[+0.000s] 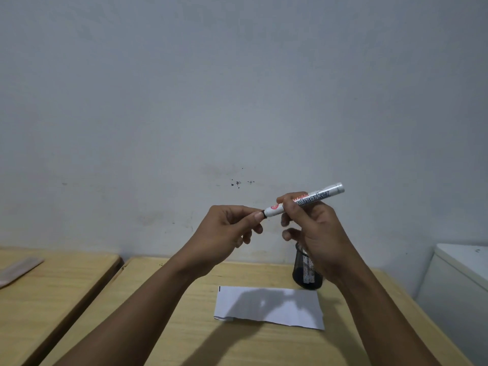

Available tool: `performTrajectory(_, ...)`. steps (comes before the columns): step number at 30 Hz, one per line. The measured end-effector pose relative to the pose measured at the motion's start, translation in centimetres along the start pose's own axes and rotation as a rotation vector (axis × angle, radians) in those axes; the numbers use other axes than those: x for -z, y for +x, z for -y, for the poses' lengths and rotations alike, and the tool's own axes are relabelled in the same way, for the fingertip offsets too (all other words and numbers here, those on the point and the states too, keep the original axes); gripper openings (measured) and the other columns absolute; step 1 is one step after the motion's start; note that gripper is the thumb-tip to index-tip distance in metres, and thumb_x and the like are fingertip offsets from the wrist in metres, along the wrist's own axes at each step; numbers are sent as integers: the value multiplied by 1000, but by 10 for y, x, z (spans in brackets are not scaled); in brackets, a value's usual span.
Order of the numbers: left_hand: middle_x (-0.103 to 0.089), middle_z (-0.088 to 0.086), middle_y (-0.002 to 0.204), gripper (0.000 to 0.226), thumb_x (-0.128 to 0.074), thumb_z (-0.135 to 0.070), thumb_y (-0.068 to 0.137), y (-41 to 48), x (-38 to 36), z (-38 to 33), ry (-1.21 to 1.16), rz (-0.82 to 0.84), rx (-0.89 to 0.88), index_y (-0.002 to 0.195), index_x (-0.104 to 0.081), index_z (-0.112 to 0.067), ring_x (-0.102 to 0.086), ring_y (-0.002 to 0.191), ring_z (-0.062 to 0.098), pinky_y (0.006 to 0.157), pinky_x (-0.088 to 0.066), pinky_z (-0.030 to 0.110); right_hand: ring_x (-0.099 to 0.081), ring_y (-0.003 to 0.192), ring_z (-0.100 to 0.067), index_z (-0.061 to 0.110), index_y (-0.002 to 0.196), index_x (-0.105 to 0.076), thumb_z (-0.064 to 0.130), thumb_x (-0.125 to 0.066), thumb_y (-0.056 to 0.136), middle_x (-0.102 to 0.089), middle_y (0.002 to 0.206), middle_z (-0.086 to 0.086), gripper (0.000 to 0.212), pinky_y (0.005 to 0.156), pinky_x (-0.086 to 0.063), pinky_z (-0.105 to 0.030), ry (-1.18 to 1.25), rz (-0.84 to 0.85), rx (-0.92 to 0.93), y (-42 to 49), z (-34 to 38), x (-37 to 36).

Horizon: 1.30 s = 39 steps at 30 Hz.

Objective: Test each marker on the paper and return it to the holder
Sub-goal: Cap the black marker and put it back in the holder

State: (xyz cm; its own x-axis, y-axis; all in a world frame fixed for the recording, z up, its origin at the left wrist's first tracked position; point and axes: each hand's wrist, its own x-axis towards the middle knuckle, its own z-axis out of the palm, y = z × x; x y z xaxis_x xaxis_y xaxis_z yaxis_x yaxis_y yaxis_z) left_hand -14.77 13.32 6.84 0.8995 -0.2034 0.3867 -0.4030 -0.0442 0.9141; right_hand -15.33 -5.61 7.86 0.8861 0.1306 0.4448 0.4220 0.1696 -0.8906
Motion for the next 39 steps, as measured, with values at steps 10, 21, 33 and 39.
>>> performTrajectory(10,-71,-10,67,12,-71,-19,88,-1,-18,2,405,-174,-379,96,-79,-16,-64,59,8,54,-47,16,-58,57,-16,4,85,-72,33,-76,71,-67,65,-5,33,60,-55,-23,157,-289,55,3,-17,-6)
performTrajectory(21,-72,-13,78,20,-68,-34,89,44,-47,34,733,-145,-337,102,-76,-22,-54,54,1,56,-39,15,-54,103,-10,31,119,-64,27,-81,83,-44,111,18,40,86,-58,-42,-1028,-332,320,8,-82,52)
performTrajectory(33,-74,-7,96,46,-60,-41,91,130,-106,93,957,76,-171,135,-52,-31,-66,86,12,81,-57,38,-65,84,-6,28,147,-39,14,-64,97,-62,103,5,58,73,-58,-29,-840,-355,124,65,-92,134)
performTrajectory(39,-68,6,120,46,-56,-35,93,158,-135,127,1108,215,-81,138,-48,-26,-65,100,24,78,-53,34,-66,95,-18,36,143,-42,15,-62,97,-60,108,5,54,81,-60,-37,-930,-229,-25,78,-131,155)
